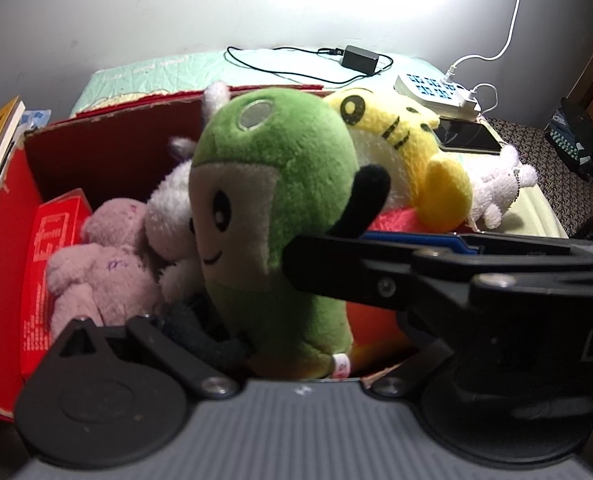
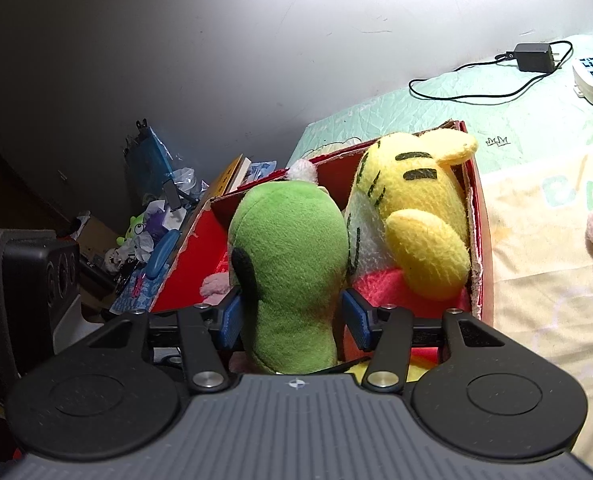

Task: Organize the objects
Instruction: 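Lower the green plush into the red box beside the tiger plush, then open the right tool and withdraw it from the red box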

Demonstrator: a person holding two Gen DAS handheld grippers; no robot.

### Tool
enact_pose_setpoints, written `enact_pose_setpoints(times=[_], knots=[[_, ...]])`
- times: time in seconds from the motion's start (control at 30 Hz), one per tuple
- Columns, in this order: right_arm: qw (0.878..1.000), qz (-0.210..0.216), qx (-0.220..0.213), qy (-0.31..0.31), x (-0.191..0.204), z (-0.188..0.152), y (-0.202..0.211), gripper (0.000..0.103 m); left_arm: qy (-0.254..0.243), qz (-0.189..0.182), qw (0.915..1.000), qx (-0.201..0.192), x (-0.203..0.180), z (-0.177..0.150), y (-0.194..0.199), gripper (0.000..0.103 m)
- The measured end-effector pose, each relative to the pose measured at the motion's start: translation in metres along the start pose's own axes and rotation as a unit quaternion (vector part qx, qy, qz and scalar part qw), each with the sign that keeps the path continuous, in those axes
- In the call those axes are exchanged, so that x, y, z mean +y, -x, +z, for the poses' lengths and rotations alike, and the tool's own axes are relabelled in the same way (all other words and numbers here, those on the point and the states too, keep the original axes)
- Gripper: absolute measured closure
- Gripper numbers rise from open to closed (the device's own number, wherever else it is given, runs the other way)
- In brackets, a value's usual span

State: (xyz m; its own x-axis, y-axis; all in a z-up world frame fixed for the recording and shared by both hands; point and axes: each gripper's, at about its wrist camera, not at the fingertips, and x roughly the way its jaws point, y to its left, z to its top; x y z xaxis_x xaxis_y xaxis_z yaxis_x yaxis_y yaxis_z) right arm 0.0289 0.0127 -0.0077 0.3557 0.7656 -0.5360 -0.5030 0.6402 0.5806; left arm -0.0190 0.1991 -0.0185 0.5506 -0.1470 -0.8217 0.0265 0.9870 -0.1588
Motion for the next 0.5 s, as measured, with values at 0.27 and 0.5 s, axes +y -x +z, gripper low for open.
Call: enact_pose_setpoints(times=[0.27, 0.5], knots=[[1.000, 0.003, 0.001, -0.001, -0.0005, -0.0008, 0.0015, 0.049, 0.008, 0.009, 0.9999, 0.004, -0.0015, 0.0007, -0.0013, 0.001], [1.000, 0.005, 0.005, 0.000, 0.0010, -0.0020, 0.0025, 0.050, 0.011, 0.017, 0.9998, 0.004, -0.0037, 0.0001, -0.0008, 0.000]])
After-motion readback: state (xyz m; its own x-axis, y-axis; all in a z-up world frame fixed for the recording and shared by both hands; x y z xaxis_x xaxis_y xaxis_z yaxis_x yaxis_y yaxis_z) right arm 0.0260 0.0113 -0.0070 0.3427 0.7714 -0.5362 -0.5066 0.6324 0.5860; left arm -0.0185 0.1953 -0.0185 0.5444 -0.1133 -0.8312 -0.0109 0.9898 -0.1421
